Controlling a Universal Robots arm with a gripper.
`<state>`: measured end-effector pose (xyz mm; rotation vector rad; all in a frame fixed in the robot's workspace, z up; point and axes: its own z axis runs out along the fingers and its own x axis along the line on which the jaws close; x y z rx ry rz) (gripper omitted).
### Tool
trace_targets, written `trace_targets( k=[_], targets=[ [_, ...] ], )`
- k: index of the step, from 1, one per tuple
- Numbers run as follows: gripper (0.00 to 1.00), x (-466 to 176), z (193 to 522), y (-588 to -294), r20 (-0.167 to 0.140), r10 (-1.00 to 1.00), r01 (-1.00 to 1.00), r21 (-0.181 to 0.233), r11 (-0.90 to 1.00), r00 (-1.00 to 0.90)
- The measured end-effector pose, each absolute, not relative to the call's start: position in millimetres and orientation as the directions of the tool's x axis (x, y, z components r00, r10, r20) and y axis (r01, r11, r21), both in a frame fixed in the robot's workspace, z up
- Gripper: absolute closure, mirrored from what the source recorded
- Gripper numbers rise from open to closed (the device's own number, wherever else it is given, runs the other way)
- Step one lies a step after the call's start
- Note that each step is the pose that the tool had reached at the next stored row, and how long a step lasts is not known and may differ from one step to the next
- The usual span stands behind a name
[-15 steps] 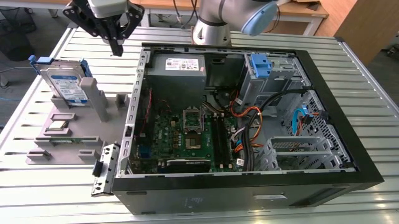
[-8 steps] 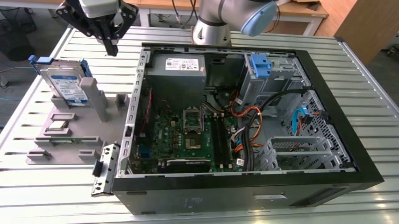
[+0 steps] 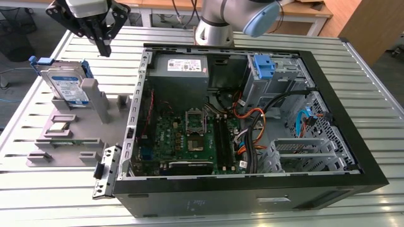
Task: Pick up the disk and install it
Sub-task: 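Reach for the disk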
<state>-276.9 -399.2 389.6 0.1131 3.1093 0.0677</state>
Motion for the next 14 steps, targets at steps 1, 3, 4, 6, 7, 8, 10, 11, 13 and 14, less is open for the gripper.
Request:
trace_targets(
  k=[1,3,4,6,7,8,10,11,13,14],
  targets=[
    [0.90,-279.2,389.5,-399.2,-0.028,0.073,0.072,0.045,0.996,-0.997],
    [0.90,-284.9,389.4,-399.2,-0.028,0.073,0.072,0.045,0.996,-0.997],
    [0.90,-288.2,389.4,-399.2,-0.029,0.073,0.072,0.045,0.996,-0.997],
    [0.90,-294.0,389.3,-399.2,-0.029,0.073,0.072,0.045,0.996,-0.997],
    [0.90,-296.7,389.2,-399.2,-0.030,0.073,0.072,0.045,0.996,-0.997],
    [0.90,-299.2,389.2,-399.1,-0.030,0.073,0.072,0.045,0.996,-0.997],
    [0.90,-304.9,389.1,-399.2,-0.030,0.073,0.072,0.045,0.996,-0.997],
    [0.90,-308.2,389.1,-399.2,-0.031,0.073,0.072,0.045,0.996,-0.997],
    [0.90,-314.6,389.0,-399.2,-0.032,0.073,0.072,0.045,0.996,-0.997],
    [0.90,-317.7,388.9,-399.2,-0.032,0.073,0.072,0.045,0.996,-0.997]
  ],
)
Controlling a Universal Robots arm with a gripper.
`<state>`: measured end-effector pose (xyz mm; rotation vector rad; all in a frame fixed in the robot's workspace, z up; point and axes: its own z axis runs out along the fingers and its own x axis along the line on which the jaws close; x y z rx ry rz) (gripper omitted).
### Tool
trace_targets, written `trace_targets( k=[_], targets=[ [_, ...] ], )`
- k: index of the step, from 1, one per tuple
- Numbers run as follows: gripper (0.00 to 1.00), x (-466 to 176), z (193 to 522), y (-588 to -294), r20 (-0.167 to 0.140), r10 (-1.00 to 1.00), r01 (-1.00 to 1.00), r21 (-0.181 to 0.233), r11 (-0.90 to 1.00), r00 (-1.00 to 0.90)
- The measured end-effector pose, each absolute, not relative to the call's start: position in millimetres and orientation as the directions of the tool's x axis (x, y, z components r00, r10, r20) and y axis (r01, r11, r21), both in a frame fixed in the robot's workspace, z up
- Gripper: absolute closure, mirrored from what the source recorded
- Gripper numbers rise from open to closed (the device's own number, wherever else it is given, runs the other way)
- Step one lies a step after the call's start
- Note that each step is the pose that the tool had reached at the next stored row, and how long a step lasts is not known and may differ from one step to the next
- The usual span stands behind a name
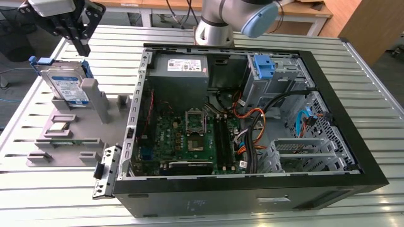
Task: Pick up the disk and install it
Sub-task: 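Reach for the disk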
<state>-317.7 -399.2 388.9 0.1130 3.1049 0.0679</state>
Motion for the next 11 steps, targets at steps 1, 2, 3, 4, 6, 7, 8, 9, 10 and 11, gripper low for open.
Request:
trace_targets(
  k=[1,2,3,4,6,7,8,9,10,11],
  targets=[
    [0.90,-321.2,388.9,-399.2,-0.033,0.073,0.072,0.045,0.996,-0.997],
    [0.90,-324.7,388.9,-399.2,-0.034,0.073,0.072,0.045,0.996,-0.997],
    [0.90,-328.0,388.8,-399.2,-0.035,0.073,0.072,0.045,0.996,-0.997],
    [0.90,-330.8,388.8,-399.3,-0.035,0.073,0.072,0.045,0.996,-0.997],
    [0.90,-335.3,388.8,-399.3,-0.036,0.073,0.072,0.045,0.996,-0.997],
    [0.90,-337.9,388.7,-399.2,-0.036,0.073,0.072,0.045,0.996,-0.997],
    [0.90,-341.2,388.7,-399.3,-0.037,0.073,0.072,0.045,0.996,-0.997],
    [0.90,-344.3,388.6,-399.3,-0.037,0.073,0.072,0.045,0.996,-0.997],
    [0.90,-347.3,388.6,-399.3,-0.038,0.073,0.072,0.045,0.996,-0.997],
    [0.90,-350.2,388.6,-399.3,-0.038,0.073,0.072,0.045,0.996,-0.997]
  ],
)
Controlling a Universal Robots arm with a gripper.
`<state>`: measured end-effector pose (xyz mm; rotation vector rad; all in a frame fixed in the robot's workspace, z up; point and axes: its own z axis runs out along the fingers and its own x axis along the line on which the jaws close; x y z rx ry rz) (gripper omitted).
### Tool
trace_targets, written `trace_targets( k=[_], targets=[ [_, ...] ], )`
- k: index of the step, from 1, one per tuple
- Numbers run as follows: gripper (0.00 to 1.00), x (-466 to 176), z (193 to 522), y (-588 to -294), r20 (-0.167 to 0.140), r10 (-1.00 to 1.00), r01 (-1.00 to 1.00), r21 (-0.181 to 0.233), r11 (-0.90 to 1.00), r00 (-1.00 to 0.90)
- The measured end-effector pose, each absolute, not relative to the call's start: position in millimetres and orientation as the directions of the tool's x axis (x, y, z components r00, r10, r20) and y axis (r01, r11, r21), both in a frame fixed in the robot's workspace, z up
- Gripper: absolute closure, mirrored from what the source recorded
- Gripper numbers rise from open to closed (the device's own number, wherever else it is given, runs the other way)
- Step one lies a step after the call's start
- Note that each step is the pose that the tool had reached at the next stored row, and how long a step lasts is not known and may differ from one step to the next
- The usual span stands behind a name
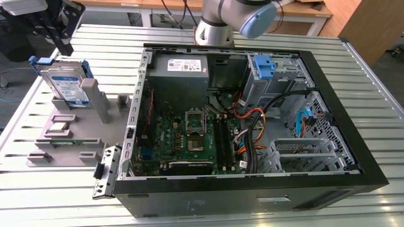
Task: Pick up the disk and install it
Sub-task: 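Reach for the disk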
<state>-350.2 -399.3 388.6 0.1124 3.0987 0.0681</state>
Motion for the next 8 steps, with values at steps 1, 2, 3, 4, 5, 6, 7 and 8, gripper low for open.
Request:
trace_targets(
  k=[1,2,3,4,5,6,7,8],
  targets=[
    [0.90,-353.1,388.5,-399.3,-0.039,0.073,0.071,0.045,0.996,-0.997],
    [0.90,-355.9,388.4,-399.3,-0.039,0.073,0.071,0.045,0.996,-0.997],
    [0.90,-359.1,388.4,-399.3,-0.040,0.073,0.071,0.045,0.996,-0.997],
    [0.90,-362.0,388.3,-399.3,-0.040,0.073,0.071,0.045,0.996,-0.997],
    [0.90,-365.1,388.3,-399.3,-0.040,0.073,0.071,0.045,0.996,-0.996],
    [0.90,-368.3,388.2,-399.3,-0.041,0.073,0.071,0.046,0.996,-0.996],
    [0.90,-371.4,388.1,-399.3,-0.041,0.073,0.071,0.046,0.996,-0.996],
    [0.90,-373.8,388.1,-399.3,-0.041,0.073,0.071,0.045,0.996,-0.996]
  ],
)
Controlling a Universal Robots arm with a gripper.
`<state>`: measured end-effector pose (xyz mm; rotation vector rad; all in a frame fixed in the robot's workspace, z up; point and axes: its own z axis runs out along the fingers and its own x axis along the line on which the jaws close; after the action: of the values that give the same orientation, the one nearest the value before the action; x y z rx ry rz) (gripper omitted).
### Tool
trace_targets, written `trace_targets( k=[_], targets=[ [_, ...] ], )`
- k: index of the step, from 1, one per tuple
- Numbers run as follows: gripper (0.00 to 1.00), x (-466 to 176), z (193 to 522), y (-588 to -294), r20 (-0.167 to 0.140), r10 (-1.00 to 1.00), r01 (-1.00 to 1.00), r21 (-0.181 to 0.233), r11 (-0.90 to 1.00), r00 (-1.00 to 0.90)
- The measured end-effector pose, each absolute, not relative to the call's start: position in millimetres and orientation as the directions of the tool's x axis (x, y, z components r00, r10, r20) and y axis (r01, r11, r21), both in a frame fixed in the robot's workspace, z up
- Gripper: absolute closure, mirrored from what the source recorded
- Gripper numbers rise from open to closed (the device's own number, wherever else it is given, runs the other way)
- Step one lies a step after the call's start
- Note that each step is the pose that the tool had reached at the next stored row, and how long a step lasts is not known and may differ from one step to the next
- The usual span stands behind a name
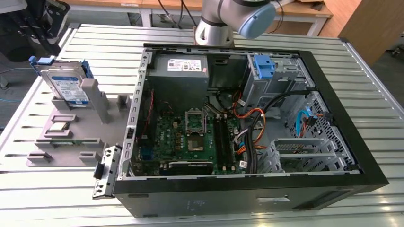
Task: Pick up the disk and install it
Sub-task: 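Reach for the disk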
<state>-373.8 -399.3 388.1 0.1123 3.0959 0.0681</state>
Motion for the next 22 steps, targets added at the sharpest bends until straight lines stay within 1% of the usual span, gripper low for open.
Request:
trace_targets(
  k=[22],
  targets=[
    [0.90,-384.8,387.4,-399.3,-0.041,0.073,0.071,0.045,0.996,-0.996]
  ],
)
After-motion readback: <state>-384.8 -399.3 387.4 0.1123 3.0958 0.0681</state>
